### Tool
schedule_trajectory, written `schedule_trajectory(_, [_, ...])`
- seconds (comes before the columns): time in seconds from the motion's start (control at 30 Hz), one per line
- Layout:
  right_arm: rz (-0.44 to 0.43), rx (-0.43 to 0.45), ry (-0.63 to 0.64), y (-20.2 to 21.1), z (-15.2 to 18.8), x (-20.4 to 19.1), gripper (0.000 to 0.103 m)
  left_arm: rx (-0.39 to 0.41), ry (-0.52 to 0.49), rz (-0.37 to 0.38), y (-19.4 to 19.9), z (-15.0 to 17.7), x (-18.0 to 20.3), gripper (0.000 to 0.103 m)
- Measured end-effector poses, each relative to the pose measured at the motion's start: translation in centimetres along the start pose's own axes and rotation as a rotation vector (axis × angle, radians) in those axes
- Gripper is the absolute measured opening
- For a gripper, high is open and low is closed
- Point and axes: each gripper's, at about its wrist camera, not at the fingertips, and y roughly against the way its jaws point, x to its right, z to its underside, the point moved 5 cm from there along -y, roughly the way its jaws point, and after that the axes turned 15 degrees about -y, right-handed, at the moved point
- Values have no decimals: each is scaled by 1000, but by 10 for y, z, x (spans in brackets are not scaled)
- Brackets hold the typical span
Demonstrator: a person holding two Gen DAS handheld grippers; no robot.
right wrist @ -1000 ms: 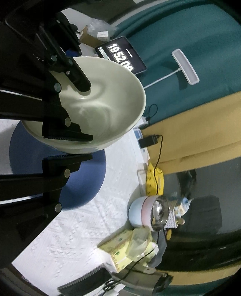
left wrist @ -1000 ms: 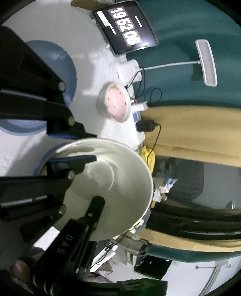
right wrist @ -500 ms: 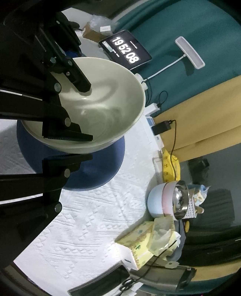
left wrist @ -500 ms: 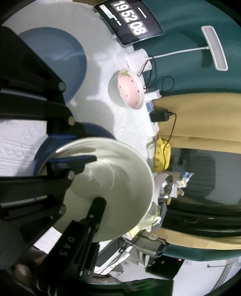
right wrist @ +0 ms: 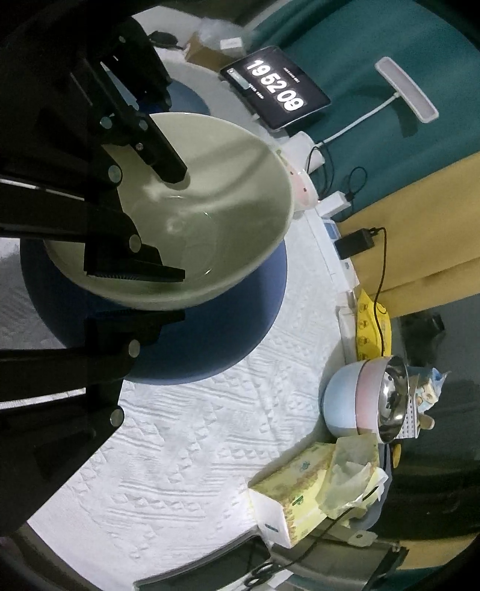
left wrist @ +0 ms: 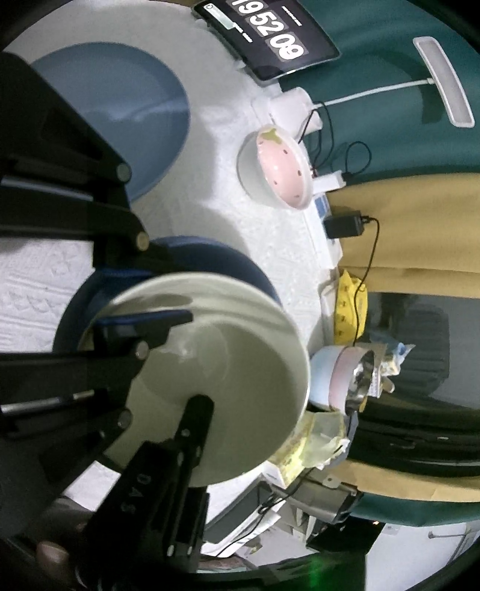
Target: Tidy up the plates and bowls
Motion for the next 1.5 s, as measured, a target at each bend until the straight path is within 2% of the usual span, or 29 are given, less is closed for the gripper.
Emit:
schedule_trajectory(0.1, [13, -13, 16, -3, 0, -2, 25, -9, -9, 3, -2, 0, 2, 16])
schedule_trajectory(0.33, [7, -28, 31, -7, -5, -4, 33, -16, -9, 2, -2, 1, 1, 16])
schedule_trajectory(0.5, [-19, -1, 26, 0, -13, -5, 43, -12, 0, -1, 2, 2, -3, 17])
schedule_trajectory(0.57, [-41, -3, 30, 2, -16, -8, 43, -8, 3, -2, 4, 1, -5, 17])
schedule_trajectory(0.6, [-21, 7, 35, 2, -17, -8, 45, -8, 5, -4, 4, 1, -6, 17])
schedule_trajectory(1.03, [-31, 41, 32, 10, -26, -6, 47, 15, 4, -7, 9, -6, -11, 17])
schedule_trajectory(1.5, [-59, 59, 78, 19, -31, -30, 47, 57, 30, -21, 25, -15, -29, 17])
